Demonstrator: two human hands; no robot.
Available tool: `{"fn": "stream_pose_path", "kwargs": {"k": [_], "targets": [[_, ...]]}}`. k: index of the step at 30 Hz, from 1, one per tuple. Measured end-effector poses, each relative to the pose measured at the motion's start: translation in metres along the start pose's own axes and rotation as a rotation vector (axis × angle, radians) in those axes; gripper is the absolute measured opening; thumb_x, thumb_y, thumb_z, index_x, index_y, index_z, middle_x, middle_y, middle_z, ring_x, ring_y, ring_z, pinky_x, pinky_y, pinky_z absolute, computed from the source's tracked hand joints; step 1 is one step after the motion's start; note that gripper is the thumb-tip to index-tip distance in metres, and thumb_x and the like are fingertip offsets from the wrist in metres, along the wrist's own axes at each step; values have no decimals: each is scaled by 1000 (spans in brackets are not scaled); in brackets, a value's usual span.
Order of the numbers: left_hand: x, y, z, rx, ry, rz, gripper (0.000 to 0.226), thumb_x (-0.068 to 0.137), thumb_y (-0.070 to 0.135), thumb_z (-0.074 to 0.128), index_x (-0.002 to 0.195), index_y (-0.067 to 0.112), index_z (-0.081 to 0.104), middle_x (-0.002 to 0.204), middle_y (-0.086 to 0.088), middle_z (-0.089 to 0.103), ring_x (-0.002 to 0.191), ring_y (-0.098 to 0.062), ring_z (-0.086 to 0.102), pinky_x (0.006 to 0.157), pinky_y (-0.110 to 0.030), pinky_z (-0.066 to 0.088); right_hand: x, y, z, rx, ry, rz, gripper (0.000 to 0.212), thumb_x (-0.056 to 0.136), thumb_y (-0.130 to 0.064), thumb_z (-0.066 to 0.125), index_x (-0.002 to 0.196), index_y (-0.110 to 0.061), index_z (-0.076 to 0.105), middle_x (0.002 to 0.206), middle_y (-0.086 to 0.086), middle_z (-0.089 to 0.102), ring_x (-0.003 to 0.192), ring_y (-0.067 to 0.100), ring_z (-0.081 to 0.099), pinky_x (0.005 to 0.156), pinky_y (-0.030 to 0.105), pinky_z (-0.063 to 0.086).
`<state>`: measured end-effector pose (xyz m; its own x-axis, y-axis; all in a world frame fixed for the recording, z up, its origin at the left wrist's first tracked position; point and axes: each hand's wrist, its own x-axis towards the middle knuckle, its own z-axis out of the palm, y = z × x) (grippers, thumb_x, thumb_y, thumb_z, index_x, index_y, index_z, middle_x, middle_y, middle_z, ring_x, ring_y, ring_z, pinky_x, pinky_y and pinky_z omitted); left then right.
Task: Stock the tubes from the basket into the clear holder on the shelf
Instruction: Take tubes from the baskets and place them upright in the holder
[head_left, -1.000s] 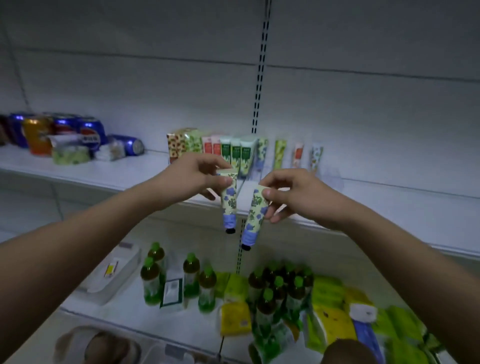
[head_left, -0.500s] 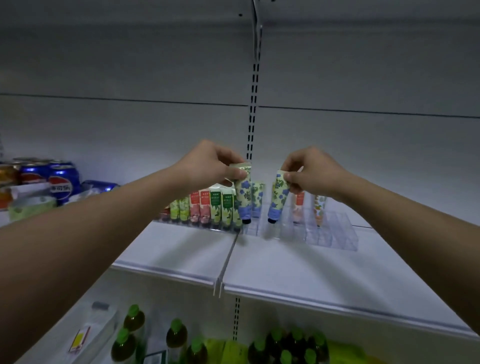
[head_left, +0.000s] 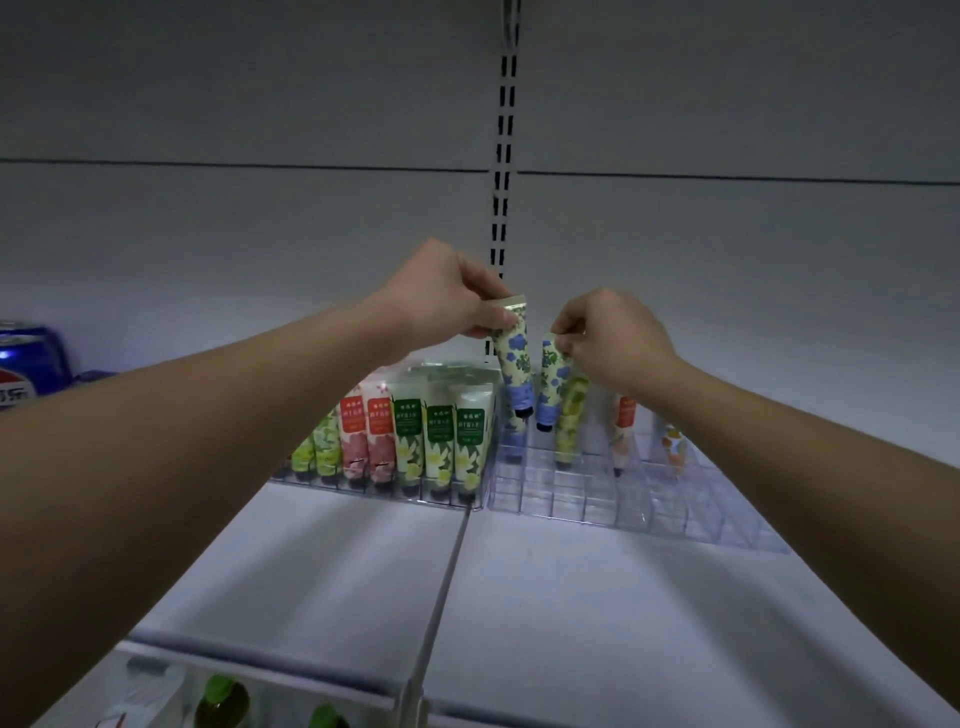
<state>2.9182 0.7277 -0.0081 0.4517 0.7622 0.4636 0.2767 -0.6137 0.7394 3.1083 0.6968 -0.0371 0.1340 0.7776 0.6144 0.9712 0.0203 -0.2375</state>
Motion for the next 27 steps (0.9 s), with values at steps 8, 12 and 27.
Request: {"fn": "stream_pose_path", "kwargs": {"k": [8,12,27], "targets": [[2,-14,5,35,30,-15,15,76,5,77,77,19,71,73,5,72,72,-10,71,66,-15,56,-3,6,32,-35,-141,20,16,91,-16,65,103,-16,74,108,4,71,97,24,65,89,41,53],[0,-9,4,63,56,-19,16,77,7,77,77,21,70,75,5,71,71,-7,69,62,-12,54,-5,-2,25,-27,-167,14,26,93,-22,61,118,-17,67,117,5,67,103,24,62,92,43,52],[-12,22,29,428,105,46,22,78,11,77,100,12,75,95,-2,72,88,-14,65,84,-29,51,-141,-11,23,175,-573,-152,41,95,-48,44,125,-26,60,128,-2,59,112,17,56,98,39,46]]}}
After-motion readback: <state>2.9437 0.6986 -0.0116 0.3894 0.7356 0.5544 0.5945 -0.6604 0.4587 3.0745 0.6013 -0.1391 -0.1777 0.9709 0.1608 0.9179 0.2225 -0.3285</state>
